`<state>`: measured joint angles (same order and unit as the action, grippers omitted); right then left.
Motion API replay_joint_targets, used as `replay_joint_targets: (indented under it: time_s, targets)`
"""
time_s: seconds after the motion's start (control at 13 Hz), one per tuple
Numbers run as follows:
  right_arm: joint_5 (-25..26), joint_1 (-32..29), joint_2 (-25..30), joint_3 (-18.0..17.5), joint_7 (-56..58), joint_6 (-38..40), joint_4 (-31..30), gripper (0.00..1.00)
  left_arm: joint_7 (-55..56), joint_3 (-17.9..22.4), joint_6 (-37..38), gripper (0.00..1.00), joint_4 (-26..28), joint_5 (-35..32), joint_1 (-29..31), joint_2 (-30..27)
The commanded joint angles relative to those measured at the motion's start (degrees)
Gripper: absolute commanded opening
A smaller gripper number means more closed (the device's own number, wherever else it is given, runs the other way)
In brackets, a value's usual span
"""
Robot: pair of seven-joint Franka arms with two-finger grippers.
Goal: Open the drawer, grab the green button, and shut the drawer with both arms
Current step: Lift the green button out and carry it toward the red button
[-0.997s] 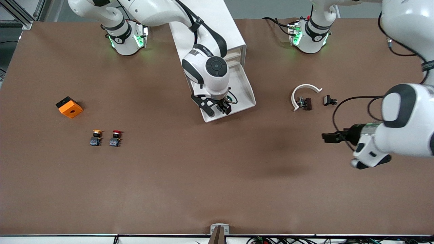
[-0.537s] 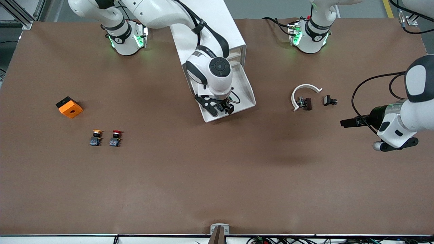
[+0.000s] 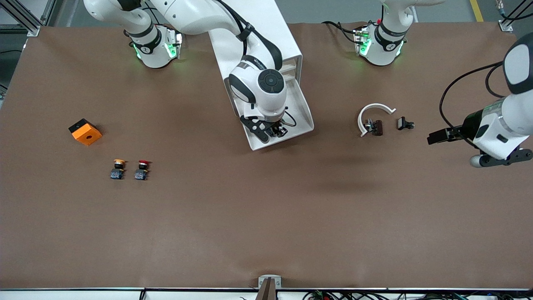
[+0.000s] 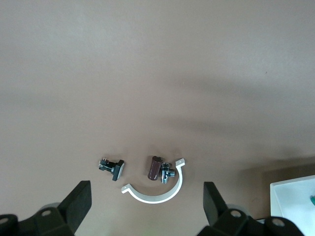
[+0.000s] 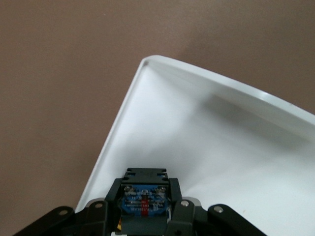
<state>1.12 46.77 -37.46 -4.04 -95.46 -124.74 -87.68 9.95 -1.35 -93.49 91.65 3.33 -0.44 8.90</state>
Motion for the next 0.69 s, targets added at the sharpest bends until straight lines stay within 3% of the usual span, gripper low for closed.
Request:
replay_joint_targets:
  time_s: [0.0, 0.31, 0.61]
  targets:
    - [0.0, -1.1, 0.1, 0.3, -0.1, 2.9, 4.5, 0.0, -0.8, -0.3, -0.2, 1.0, 1.8, -1.4, 0.1, -3.3]
    - [-0.2, -7.0, 0.5, -0.1, 9.2, 13.5, 12.3, 0.0, 0.1, -0.2, 1.6, 1.0, 0.2, -1.4, 0.1, -4.7]
    - [-2.2, -15.9, 5.9, -0.1, 29.5, 18.7, 12.1, 0.0, -0.4, 0.1, 3.7, 1.0, -3.2, -1.6, 0.2, -4.9]
